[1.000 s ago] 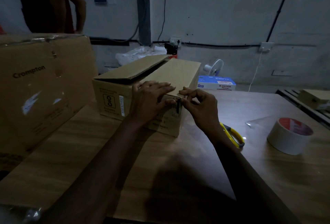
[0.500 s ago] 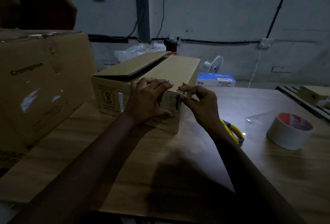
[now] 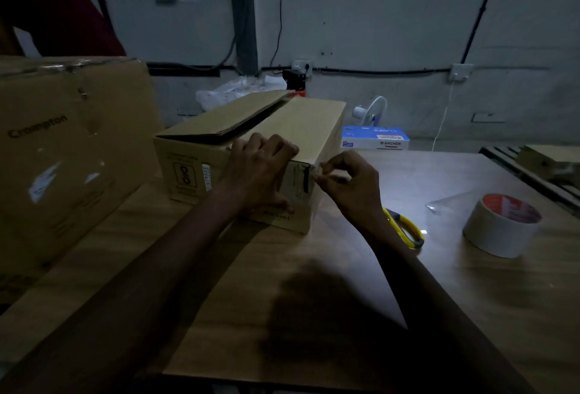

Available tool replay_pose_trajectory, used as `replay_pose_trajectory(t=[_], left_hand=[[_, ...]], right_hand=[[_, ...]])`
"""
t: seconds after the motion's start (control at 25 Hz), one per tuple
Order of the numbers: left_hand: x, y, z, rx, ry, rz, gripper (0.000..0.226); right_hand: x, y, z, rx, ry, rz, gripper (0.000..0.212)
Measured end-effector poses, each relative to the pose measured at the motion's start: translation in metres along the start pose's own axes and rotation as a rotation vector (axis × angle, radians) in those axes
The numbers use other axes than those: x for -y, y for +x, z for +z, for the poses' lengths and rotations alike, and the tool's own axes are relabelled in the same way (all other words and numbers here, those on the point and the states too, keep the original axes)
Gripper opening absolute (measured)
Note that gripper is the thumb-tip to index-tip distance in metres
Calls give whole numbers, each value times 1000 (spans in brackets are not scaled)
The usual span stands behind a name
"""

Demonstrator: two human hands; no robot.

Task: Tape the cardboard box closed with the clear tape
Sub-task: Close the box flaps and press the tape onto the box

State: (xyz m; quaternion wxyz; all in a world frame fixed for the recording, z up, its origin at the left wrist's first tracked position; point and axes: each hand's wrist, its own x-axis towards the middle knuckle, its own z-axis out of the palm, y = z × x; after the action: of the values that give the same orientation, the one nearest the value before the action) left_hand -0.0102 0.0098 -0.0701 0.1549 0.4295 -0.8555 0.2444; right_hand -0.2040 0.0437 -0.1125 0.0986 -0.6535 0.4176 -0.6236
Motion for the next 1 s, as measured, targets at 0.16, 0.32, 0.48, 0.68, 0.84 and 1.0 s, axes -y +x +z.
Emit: replay_pose_trajectory(t=[0.16,0.32,0.48,0.68,0.84,1.0], left_hand=[[0,10,-17,118,9,52,104],[-3,27,-35,241,-201,135,71],[-9,38,-40,239,-360,204,32],[-19,45,-46,184,-390,240,11],[-26,46,-46,149,-340,252,9],[-28,44,-43,109,-273,252,19]], right_hand=[[-1,1,-1,27,22,79,25],[-2,0,-3,81,-13,34,33],[-2,-3,-8,155,130,111,42],[-10,-5,-13,255,179,226,18],[-13,-10,-16,290,301,392,4],[-18,-12,-14,304,393,493,10]])
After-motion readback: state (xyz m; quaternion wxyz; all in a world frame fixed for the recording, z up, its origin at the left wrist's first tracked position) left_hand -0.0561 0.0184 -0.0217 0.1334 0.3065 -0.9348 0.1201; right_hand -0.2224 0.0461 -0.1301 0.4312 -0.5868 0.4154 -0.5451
